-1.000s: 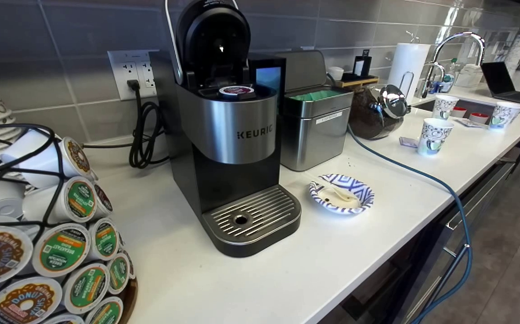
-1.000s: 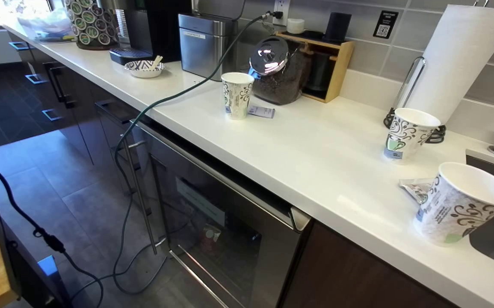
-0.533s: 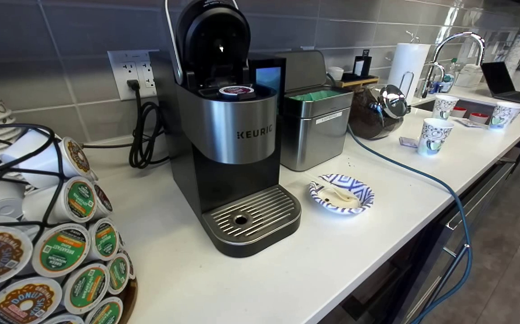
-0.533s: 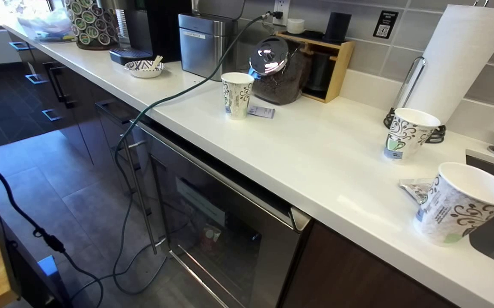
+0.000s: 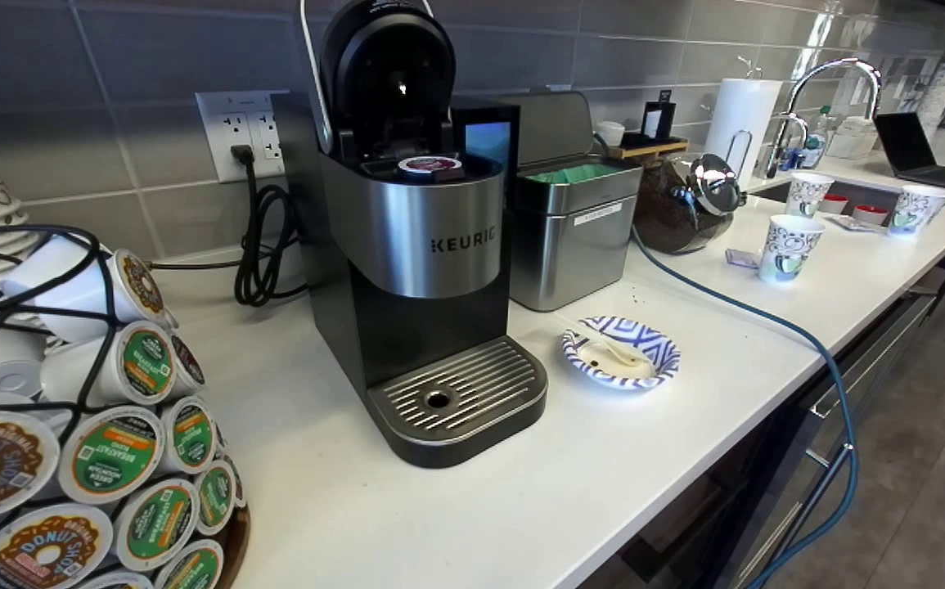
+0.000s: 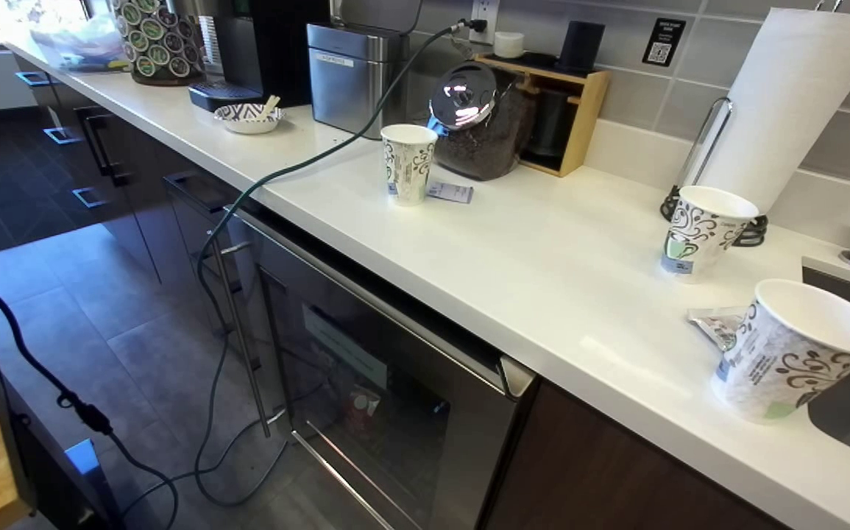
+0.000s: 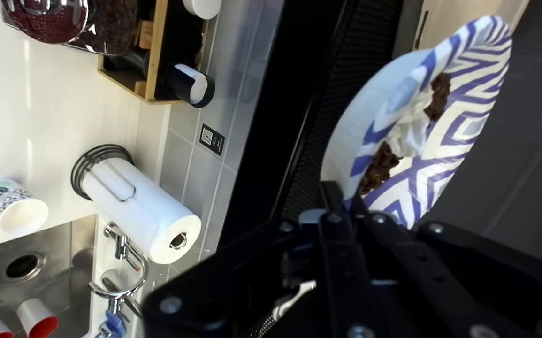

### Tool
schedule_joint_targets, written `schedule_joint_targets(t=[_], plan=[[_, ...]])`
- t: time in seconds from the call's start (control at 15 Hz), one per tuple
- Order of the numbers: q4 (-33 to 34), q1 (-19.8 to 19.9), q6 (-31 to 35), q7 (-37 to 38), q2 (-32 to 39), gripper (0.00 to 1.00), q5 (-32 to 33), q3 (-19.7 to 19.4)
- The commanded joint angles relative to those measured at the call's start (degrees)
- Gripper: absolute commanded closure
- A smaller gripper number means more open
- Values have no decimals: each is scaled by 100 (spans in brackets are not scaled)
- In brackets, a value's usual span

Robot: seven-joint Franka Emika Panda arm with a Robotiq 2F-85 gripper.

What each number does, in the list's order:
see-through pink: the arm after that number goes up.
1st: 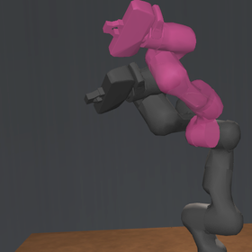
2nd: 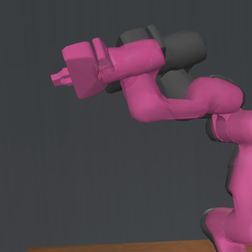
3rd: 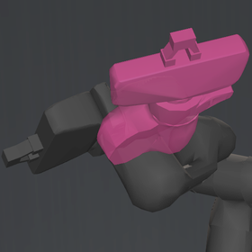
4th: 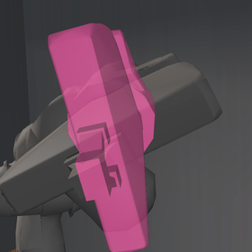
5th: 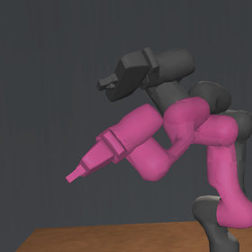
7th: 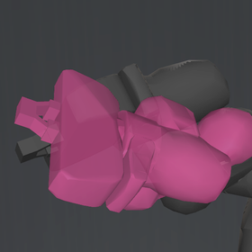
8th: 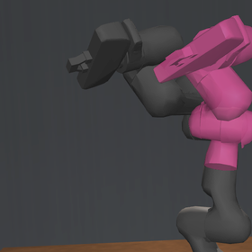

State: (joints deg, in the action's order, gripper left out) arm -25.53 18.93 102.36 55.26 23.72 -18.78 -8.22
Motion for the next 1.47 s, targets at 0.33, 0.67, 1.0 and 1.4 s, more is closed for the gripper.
schedule_joint_targets(t=[0.33,0.67,1.0,1.4], plan=[[31,-284,348,413,193,99,415,251],[43,-550,396,833,392,99,1047,129],[55,-729,406,1139,524,99,1458,76],[-22,-788,647,1284,524,99,1607,82]])
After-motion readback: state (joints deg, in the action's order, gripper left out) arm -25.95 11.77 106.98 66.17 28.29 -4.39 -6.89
